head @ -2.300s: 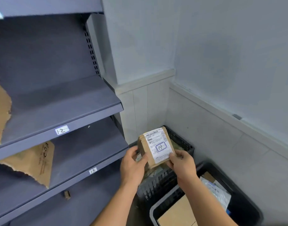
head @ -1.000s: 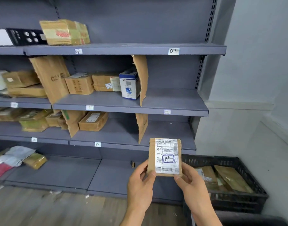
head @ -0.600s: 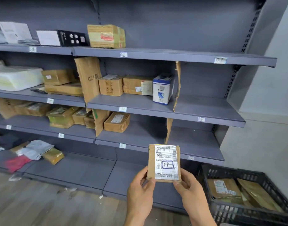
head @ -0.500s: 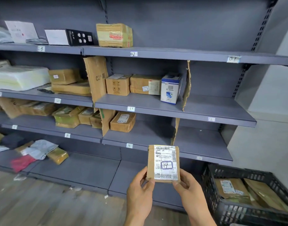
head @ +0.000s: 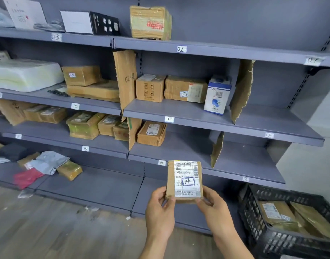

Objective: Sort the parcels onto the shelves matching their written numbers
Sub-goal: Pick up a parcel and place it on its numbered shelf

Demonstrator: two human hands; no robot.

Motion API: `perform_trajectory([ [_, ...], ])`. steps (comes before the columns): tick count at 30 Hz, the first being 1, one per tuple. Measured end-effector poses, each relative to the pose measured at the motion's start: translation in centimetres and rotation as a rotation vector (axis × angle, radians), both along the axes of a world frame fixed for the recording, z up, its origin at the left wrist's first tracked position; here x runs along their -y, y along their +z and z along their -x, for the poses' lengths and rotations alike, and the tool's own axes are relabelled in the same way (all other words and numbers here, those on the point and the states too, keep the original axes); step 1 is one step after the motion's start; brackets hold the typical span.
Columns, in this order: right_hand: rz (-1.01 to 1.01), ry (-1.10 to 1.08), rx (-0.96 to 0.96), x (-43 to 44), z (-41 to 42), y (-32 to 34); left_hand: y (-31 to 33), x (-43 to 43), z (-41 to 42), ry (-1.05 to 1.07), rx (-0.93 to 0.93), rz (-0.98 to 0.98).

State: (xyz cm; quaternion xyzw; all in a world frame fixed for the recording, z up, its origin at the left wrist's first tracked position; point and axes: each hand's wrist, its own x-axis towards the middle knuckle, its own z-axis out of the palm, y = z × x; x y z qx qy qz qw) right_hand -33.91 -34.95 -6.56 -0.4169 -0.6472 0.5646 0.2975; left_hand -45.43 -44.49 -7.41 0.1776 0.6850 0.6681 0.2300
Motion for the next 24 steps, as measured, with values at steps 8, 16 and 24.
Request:
perform_trajectory([
  [8,0.034,0.015,0.020,-6.0,5.2,-2.4,-1.8,-5.5,5.2,0.016,0.015,0.036],
  [16,0.099,0.024,0.052,-14.4,11.7,-4.1,-3.8,-14.4,11.6,0.034,-0.003,0.152],
  [24,0.141,0.004,0.144,-22.4,16.9,-7.9,-6.5,-22.6,16.4,0.070,0.014,0.217],
])
